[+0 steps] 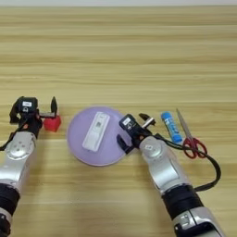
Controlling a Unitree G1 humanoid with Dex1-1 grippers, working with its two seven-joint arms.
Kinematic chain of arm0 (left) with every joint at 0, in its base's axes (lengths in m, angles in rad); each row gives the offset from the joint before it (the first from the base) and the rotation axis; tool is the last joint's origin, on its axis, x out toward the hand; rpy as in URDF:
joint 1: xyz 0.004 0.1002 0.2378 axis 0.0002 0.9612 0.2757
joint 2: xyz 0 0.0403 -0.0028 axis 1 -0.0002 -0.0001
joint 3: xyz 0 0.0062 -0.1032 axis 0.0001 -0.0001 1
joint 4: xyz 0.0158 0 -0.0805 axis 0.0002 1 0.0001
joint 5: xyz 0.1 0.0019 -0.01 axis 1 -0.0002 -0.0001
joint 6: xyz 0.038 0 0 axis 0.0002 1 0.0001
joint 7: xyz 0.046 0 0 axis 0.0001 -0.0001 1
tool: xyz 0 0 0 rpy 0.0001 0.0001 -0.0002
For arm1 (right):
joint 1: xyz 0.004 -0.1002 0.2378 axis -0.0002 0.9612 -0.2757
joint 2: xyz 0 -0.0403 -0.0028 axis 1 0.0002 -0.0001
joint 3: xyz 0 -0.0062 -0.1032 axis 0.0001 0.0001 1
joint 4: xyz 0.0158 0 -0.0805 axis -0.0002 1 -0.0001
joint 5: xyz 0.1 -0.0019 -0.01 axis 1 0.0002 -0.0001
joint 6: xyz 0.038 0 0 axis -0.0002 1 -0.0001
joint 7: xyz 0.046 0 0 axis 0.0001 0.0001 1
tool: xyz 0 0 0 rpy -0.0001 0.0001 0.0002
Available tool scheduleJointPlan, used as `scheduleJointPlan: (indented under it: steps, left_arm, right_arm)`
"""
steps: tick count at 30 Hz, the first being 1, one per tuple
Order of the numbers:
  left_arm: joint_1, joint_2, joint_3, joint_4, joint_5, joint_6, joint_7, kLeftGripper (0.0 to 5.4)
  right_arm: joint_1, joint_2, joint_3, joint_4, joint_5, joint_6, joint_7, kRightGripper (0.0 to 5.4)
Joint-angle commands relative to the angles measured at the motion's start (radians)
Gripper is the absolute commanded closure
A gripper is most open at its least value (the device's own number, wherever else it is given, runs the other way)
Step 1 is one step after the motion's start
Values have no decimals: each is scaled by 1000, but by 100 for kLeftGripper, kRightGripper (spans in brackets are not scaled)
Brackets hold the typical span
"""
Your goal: Move the objects on the table
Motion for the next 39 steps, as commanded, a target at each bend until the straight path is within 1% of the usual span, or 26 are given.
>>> scheduleJointPlan:
  steps: [1,8,14,18,22,25,27,30,34,39]
  left_arm:
    - [5,7,-5,9,-2,13,-12,0]
    - [6,11,-5,11,-3,11,-21,0]
    - [8,15,-6,12,-4,5,-31,0]
    - [12,19,-16,7,-4,0,-52,0]
    - [16,27,-30,8,-2,-9,-84,0]
    - [21,36,-41,12,-2,-18,-116,0]
    - [24,41,-43,12,-5,-21,-133,0]
    - [26,46,-41,10,-8,-22,-146,0]
    - [28,46,-42,4,-9,-21,-153,0]
    - [28,42,-45,4,-8,-23,-154,0]
  right_arm:
    - [-7,32,-45,-26,57,-44,-14,3]
    - [-19,59,-92,-31,111,-109,-39,3]
    - [-46,74,-170,-14,141,-140,-117,3]
    - [-61,80,-194,6,147,-177,-150,3]
    - [-84,87,-211,62,152,-238,-186,3]
    - [-99,107,-229,99,186,-267,-186,3]
    - [-115,117,-244,145,205,-316,-189,3]
    - [-135,115,-250,216,199,-386,-207,3]
    - [-158,110,-280,254,210,-435,-239,3]
    - [-171,108,-308,286,229,-476,-252,3]
